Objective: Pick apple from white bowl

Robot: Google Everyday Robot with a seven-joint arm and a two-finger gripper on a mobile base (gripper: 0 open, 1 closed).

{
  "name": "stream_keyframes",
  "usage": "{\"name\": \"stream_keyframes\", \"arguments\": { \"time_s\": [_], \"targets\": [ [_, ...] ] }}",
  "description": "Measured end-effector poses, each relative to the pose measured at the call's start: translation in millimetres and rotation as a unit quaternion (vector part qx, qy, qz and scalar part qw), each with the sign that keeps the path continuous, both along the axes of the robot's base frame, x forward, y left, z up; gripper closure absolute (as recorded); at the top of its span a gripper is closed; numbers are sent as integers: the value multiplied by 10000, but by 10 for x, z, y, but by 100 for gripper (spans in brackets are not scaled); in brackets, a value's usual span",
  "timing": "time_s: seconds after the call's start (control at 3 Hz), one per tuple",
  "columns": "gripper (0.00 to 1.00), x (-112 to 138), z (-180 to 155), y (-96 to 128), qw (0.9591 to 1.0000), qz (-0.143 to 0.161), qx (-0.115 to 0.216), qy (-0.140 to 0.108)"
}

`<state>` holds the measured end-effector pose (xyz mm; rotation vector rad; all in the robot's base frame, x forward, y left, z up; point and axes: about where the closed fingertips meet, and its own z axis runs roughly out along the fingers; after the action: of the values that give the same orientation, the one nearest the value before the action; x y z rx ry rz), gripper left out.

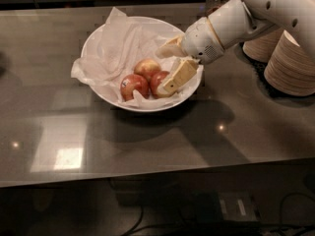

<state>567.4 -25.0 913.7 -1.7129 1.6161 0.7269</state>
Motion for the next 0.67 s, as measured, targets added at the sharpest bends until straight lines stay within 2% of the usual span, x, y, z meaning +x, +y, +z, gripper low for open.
{"name": "stream_keyframes", "arguments": {
  "time_s": [0.33,0.67],
  "targets": [
    [52,1,-82,-26,10000,-41,5,73],
    [52,-5,-167,-68,9998,-104,12,149]
  ]
}}
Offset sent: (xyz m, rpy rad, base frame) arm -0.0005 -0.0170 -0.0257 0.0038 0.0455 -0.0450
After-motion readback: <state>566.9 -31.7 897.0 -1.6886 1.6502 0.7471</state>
